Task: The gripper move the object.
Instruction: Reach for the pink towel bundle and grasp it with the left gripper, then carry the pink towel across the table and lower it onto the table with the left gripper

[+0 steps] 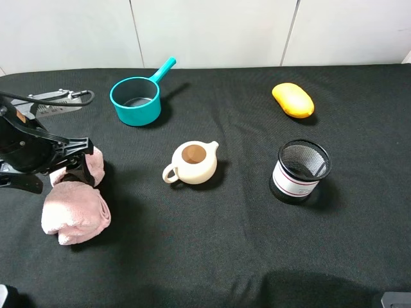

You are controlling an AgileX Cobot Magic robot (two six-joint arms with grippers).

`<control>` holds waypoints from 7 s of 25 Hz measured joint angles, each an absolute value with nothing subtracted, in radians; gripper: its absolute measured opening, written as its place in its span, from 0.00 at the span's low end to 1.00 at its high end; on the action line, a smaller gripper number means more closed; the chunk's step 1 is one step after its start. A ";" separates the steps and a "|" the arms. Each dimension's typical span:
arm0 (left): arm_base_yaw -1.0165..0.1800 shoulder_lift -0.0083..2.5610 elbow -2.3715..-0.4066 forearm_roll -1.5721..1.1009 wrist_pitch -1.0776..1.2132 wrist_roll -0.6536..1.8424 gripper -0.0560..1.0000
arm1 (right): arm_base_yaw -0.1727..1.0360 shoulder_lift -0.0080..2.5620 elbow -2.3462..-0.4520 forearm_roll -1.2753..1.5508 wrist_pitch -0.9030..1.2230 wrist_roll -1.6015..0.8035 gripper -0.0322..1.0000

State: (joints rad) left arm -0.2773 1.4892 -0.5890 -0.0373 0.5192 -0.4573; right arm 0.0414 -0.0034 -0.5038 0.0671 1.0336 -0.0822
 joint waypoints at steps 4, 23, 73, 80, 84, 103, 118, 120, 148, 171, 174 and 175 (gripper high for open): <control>-0.277 1.489 -0.589 -0.037 0.515 -0.461 0.77 | 0.041 -0.003 -0.504 0.068 1.034 -0.082 0.70; -0.277 1.529 -0.589 -0.037 0.469 -0.461 0.77 | 0.041 -0.003 -0.504 0.068 1.034 -0.082 0.70; -0.277 1.594 -0.589 -0.015 0.451 -0.460 0.77 | 0.041 -0.003 -0.504 0.070 1.034 -0.082 0.70; -0.277 1.594 -0.589 -0.009 0.443 -0.460 0.77 | 0.041 -0.003 -0.504 0.070 1.034 -0.082 0.70; -0.277 1.594 -0.589 0.000 0.437 -0.460 0.77 | 0.041 -0.003 -0.504 0.070 1.034 -0.082 0.70; -0.277 1.688 -0.591 -0.037 0.398 -0.416 0.77 | 0.041 -0.003 -0.504 0.070 1.034 -0.082 0.70; -0.277 1.688 -0.591 -0.048 0.389 -0.413 0.54 | 0.041 -0.003 -0.504 0.070 1.034 -0.082 0.70; -0.277 1.688 -0.591 -0.048 0.389 -0.413 0.53 | 0.041 -0.003 -0.504 0.070 1.034 -0.082 0.70; -0.277 1.689 -1.114 -0.047 0.882 -0.160 0.53 | 0.041 -0.003 -0.504 0.070 1.034 -0.082 0.70; -0.409 1.898 -1.664 -0.036 1.139 -0.140 0.53 | 0.041 -0.003 -0.504 0.070 1.034 -0.082 0.70; -0.446 1.963 -1.773 0.000 1.168 -0.159 0.53 | 0.041 -0.003 -0.504 0.070 1.034 -0.082 0.70; -0.456 1.985 -1.802 0.000 1.169 -0.163 0.53 | 0.041 -0.003 -0.504 0.070 1.034 -0.082 0.70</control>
State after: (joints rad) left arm -0.4561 1.9854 -1.8017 0.0000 1.1685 -0.1627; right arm 0.0414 -0.0034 -0.5038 0.0702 1.0336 -0.0822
